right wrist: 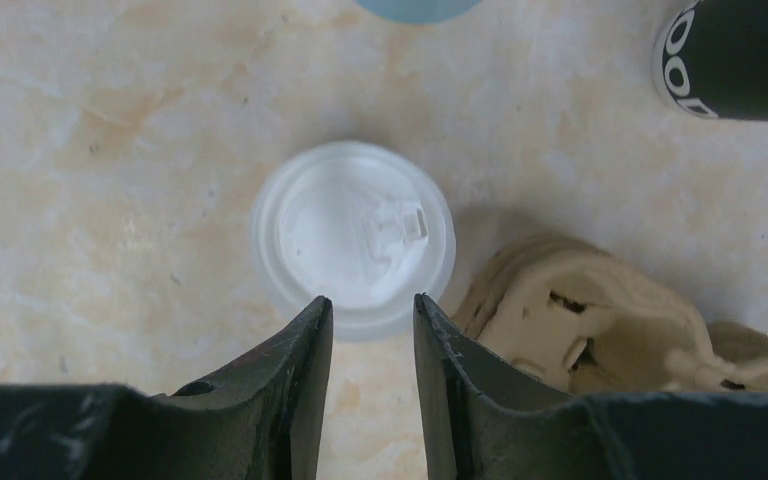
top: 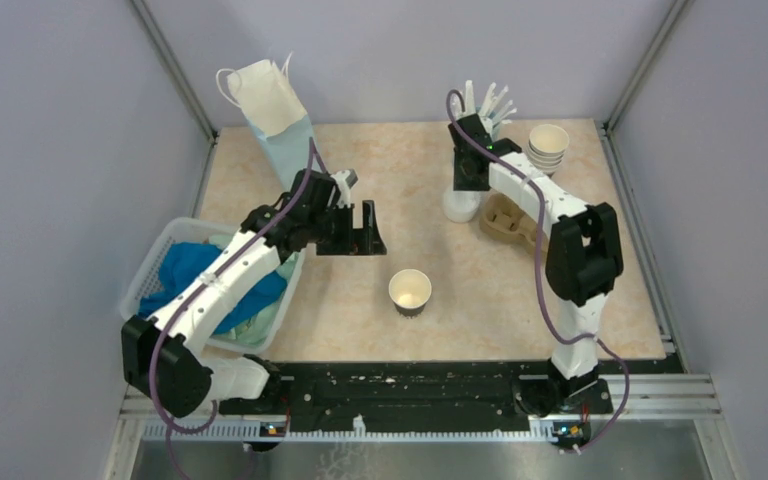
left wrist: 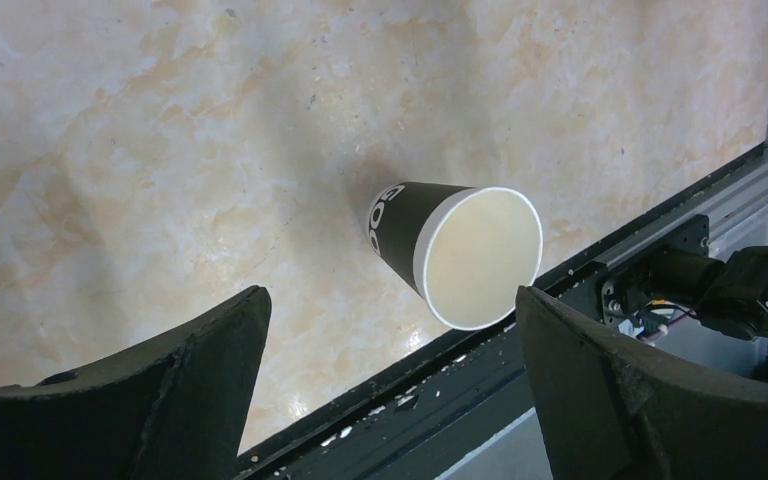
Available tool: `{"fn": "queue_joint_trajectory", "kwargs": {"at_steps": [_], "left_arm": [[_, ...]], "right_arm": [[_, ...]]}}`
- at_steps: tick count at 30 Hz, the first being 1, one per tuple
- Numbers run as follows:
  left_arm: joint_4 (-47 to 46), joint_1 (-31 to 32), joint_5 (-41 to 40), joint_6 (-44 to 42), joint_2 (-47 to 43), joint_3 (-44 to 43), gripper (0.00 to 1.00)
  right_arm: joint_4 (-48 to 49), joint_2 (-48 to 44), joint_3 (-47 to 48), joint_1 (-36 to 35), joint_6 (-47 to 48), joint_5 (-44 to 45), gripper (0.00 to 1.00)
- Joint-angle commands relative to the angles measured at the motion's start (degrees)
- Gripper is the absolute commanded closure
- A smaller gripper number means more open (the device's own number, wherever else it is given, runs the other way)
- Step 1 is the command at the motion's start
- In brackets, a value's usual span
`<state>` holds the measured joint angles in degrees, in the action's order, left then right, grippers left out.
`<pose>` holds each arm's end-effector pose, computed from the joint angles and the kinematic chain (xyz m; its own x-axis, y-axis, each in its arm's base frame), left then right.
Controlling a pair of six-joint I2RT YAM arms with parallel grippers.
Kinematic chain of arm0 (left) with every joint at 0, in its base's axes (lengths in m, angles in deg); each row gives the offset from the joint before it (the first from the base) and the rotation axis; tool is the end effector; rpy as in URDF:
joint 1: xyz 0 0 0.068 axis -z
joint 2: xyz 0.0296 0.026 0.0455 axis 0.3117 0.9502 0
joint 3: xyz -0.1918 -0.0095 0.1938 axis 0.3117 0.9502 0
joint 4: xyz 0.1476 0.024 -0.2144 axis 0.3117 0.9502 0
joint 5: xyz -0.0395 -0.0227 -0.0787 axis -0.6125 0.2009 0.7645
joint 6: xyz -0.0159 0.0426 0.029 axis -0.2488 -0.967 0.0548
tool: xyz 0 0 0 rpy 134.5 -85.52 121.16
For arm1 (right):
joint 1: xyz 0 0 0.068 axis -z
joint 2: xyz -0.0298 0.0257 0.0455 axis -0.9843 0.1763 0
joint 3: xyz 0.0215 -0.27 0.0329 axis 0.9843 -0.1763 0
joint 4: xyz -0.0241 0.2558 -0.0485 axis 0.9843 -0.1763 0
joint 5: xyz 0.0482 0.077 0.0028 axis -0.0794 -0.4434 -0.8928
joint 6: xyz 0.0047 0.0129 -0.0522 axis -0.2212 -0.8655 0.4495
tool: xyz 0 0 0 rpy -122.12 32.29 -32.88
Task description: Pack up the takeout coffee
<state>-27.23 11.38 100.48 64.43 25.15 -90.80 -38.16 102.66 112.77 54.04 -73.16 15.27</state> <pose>0.2252 -0.1384 0.3185 -0.8568 -0.0278 -0.5149 0.2660 0.8315 -0.4876 0.3866 0.1740 0.2695 -0.7734 0.0156 -0.6337 0.0476 0.9983 -0.0335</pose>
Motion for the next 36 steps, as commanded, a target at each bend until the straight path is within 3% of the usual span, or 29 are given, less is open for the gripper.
{"fn": "queue_joint_trajectory", "kwargs": {"at_steps": [1,10,20,36], "left_arm": [[-2.7,0.2,1.2,-3.4,2.8,-4.6,0.02],[-0.2,0.2,-0.4,-7.0,7.7,-9.4,0.02],[-0.1,0.2,0.0,-6.3,10.0,-11.2,0.02],[-0.2,0.2,-0.1,-5.1,10.3,-12.2,0.02]], "right_arm": [[-1.1,5.8,8.1,3.7,1.8,0.1,0.66],[-1.1,12.6,12.8,5.9,6.2,-0.6,0.72],[-0.5,13.2,11.7,5.9,7.0,-2.9,0.82],[-0.7,6.6,7.6,5.9,6.8,-6.7,0.79]]}}
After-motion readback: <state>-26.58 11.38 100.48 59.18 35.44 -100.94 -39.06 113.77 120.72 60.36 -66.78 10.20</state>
